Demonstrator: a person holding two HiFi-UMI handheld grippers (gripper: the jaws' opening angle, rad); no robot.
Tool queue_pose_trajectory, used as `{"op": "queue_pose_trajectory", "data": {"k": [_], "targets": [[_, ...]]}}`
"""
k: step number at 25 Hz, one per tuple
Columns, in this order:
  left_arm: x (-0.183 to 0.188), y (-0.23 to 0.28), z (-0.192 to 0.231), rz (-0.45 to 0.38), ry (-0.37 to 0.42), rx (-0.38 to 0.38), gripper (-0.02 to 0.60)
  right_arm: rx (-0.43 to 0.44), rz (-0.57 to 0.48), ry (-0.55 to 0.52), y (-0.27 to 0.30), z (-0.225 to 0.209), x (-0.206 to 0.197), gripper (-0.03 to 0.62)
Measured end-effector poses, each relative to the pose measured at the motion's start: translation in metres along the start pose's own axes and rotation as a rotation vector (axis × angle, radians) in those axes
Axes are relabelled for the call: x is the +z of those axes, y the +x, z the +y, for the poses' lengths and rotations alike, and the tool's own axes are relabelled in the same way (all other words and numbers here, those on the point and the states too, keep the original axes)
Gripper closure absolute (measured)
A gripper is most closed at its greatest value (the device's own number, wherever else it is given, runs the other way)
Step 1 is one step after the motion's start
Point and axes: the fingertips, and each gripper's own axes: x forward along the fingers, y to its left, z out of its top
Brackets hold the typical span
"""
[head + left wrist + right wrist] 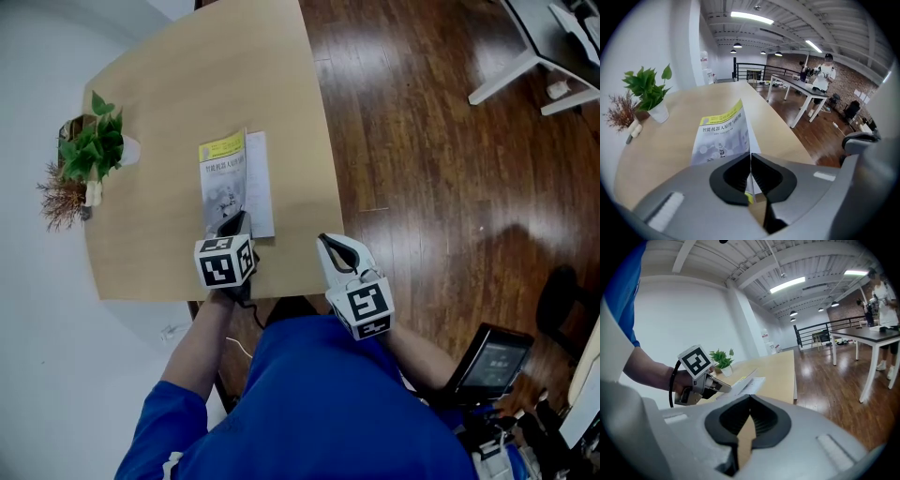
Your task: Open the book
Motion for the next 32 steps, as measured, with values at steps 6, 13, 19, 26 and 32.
{"op": "queue_pose_trajectory", "data": {"k": [6,13,19,26,32], "targets": [[0.004,-0.024,0.012,-0.056,-0.037,-0.066,0.566,-0.013,-0.03,-0.037,-0.003,0.023,0.018,0.591],[0.005,-0.034,0.041,-0.092,-0.092,-0.149,0.566,-0.05,-0.037,-0.068,0.02,0.055,0.031,0.591],[0.002,-0.045,0.071,-0.131,-0.19,-0.243,0.566,-0.071,-0.051,-0.091,0.036,0.082,0.044,0.591],[-0.003,-0.05,0.102,-0.151,-0.253,-0.292,0.566,-0.09,-0.053,-0.114,0.051,0.105,0.051,0.591],[-0.007,-0.055,0.128,-0.165,-0.267,-0.293,0.566,-0.098,-0.046,-0.134,0.061,0.122,0.053,0.591]]}}
